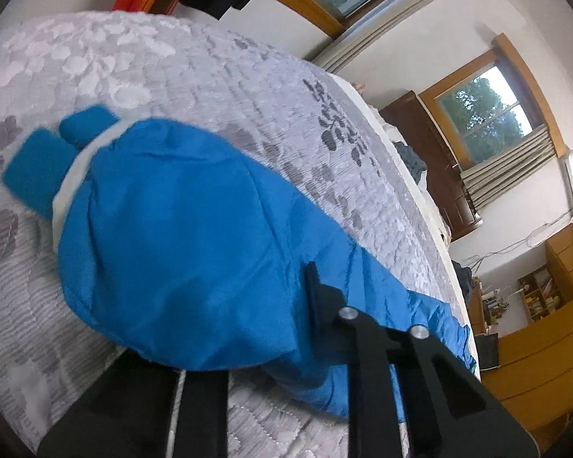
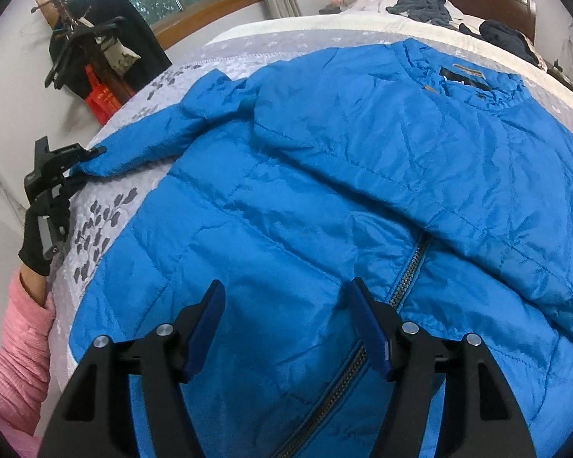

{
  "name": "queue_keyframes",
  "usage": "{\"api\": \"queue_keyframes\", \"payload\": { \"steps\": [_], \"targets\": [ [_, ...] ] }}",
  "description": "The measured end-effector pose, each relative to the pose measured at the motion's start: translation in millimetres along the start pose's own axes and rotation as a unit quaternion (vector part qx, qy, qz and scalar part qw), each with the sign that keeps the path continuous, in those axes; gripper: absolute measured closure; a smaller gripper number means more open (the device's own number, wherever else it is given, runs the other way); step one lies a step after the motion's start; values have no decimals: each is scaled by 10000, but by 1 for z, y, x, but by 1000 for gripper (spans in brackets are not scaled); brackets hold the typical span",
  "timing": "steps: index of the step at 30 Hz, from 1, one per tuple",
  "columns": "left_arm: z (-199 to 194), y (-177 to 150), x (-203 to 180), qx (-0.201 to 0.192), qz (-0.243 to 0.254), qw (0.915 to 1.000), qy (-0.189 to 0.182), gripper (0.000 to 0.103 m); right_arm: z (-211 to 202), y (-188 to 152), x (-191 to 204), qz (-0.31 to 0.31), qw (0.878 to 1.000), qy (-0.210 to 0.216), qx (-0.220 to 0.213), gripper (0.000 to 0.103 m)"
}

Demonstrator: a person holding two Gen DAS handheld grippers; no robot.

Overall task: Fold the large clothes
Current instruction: 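Grasp the other sleeve with the left tool and fold it across the body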

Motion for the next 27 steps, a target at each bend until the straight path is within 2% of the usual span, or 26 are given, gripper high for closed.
{"api": "queue_keyframes", "payload": {
  "steps": [5, 8, 14, 19, 27],
  "targets": [
    [-10, 6, -25, -211, 293, 9993, 0, 91, -23, 0, -11, 123, 9997, -39, -212, 36],
    [-22, 5, -61, -384, 676, 9969, -135, 93, -41, 1, -22, 173, 9988, -186, -410, 36],
    [-32, -22, -140, -399, 1396, 9880, -516, 93, -65, -6, -51, 395, 9966, -387, -605, 36],
    [-27, -65, -210, -166, 2001, 9755, -898, 94, -75, -13, -82, 736, 9937, -523, -659, 36],
    [-4, -159, -318, 387, 2901, 9442, -1511, 94, -86, -16, -110, 1007, 9894, -667, -805, 36]
  ]
}}
Point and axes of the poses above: each gripper's, at about its wrist camera, not at the fingertips, and z roughly the way its jaws point, x to its left, y to its top, the point moved 5 cm from there along z, roughly the way its jaws point
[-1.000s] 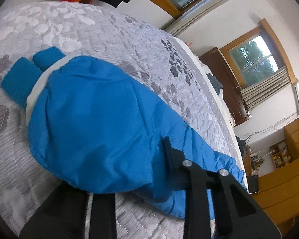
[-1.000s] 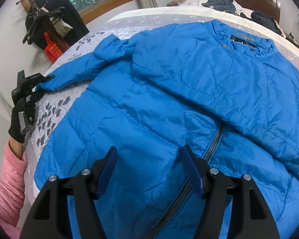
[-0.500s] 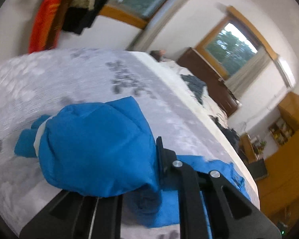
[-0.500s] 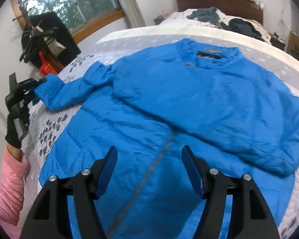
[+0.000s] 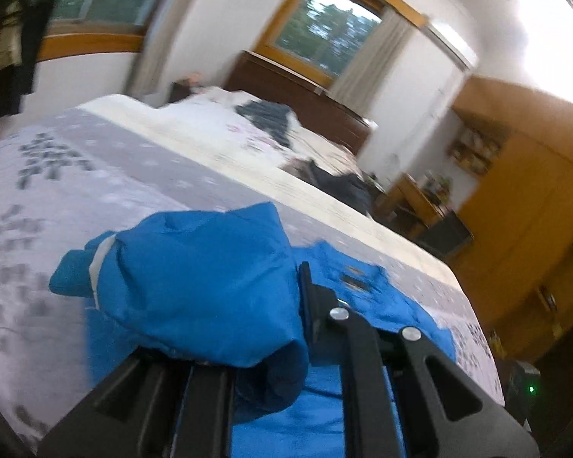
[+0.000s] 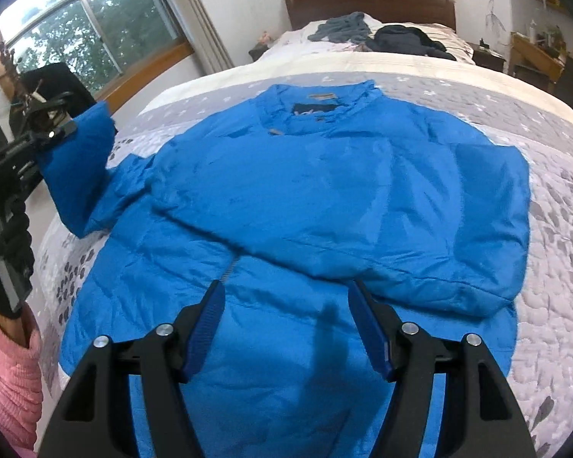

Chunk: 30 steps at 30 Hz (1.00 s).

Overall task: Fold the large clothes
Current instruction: 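Grasp the other sleeve with the left tool and fold it across the body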

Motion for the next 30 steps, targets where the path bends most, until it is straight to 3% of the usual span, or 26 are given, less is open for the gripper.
{"api": "queue_keyframes", "payload": {
  "steps": [8, 16, 23, 26, 28, 30],
  "targets": [
    [69, -46, -89, 586, 531, 9957, -489, 94, -5, 6, -32, 293, 9993, -220, -68, 36],
    [143, -100, -104, 1304, 628, 9884, -468, 92, 2, 8, -62, 658, 9975, -249, 10, 36],
    [171, -131, -94, 1794, 653, 9803, -508, 86, 9, 5, -65, 684, 9973, -231, 99, 36],
    [166, -135, -93, 1910, 628, 9773, -669, 72, 12, 4, -66, 700, 9972, -229, 130, 36],
    [157, -133, -91, 1972, 566, 9752, -824, 50, 13, 4, -66, 689, 9972, -241, 128, 36],
    [141, -133, -88, 2002, 566, 9737, -928, 37, 12, 4, -65, 675, 9973, -257, 121, 36]
  ]
}}
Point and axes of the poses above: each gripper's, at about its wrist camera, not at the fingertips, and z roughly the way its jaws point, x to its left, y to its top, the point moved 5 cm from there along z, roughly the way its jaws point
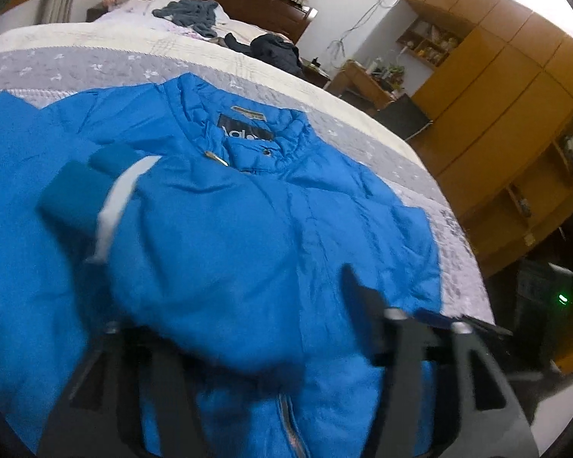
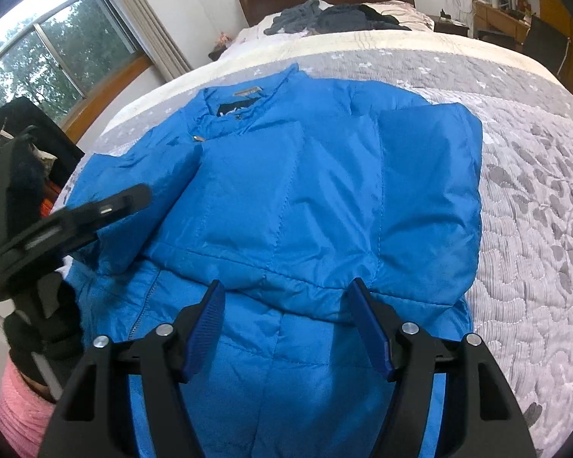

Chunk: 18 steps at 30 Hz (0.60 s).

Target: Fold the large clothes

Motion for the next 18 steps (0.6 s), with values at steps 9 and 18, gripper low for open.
{"api": "queue_keyframes", "payload": {
  "steps": [9, 18],
  "targets": [
    [-94, -33, 46, -304, 14, 9995, -70, 29, -15, 6, 23, 24, 9990, 434, -86, 35],
    [-129, 1, 93, -1230, -178, 9892, 777, 29, 35, 51, 95, 273, 9873, 1425, 642, 35]
  ]
}}
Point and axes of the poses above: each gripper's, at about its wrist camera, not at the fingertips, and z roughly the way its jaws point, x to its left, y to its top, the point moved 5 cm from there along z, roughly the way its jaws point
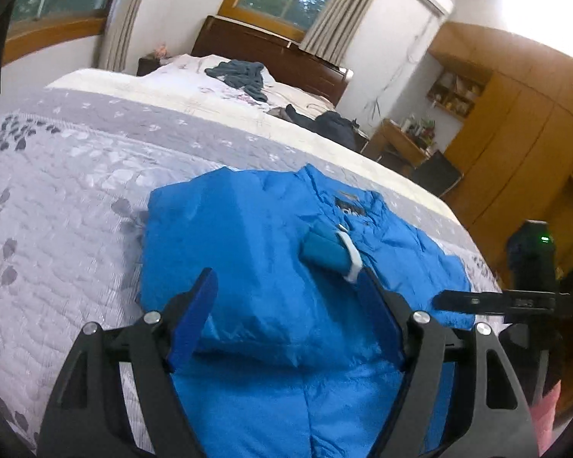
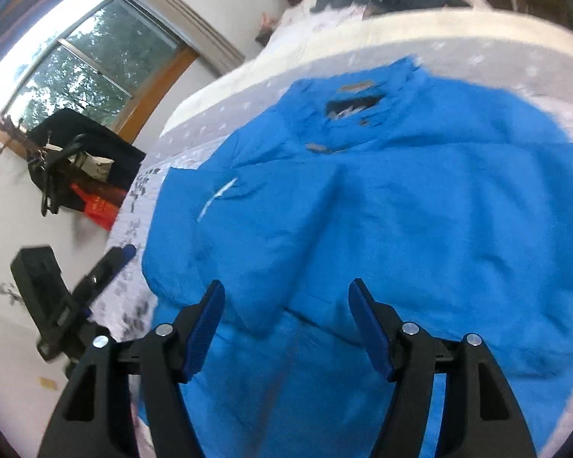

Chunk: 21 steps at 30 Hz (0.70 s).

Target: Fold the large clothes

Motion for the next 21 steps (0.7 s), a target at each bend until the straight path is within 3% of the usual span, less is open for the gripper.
{"api": "queue_keyframes", "payload": {
  "steps": [4, 6, 8, 10, 16, 21],
  "targets": [
    [2, 1, 7, 18, -86, 10000, -10, 29, 37, 14, 5, 211, 9993, -41, 295, 36],
    [0, 4, 10, -11, -121, 9999, -27, 29, 50, 15, 7, 251, 9988, -8, 413, 50],
    [-5, 8, 13, -86, -167, 9998, -29, 29, 55, 15, 11, 138, 9989, -149, 426, 73],
    [-9, 12, 13, -129, -171, 9998, -41, 29, 49, 16, 18, -74, 9992, -234, 321, 84],
    [-8, 24, -4, -149, -89, 9995, -245, 29, -8, 27, 11, -262, 9975, -566, -328, 87],
    [27, 20, -26, 216, 58, 9990, -395, 29, -5, 25, -22, 174, 9983, -509, -213, 87]
  ]
}}
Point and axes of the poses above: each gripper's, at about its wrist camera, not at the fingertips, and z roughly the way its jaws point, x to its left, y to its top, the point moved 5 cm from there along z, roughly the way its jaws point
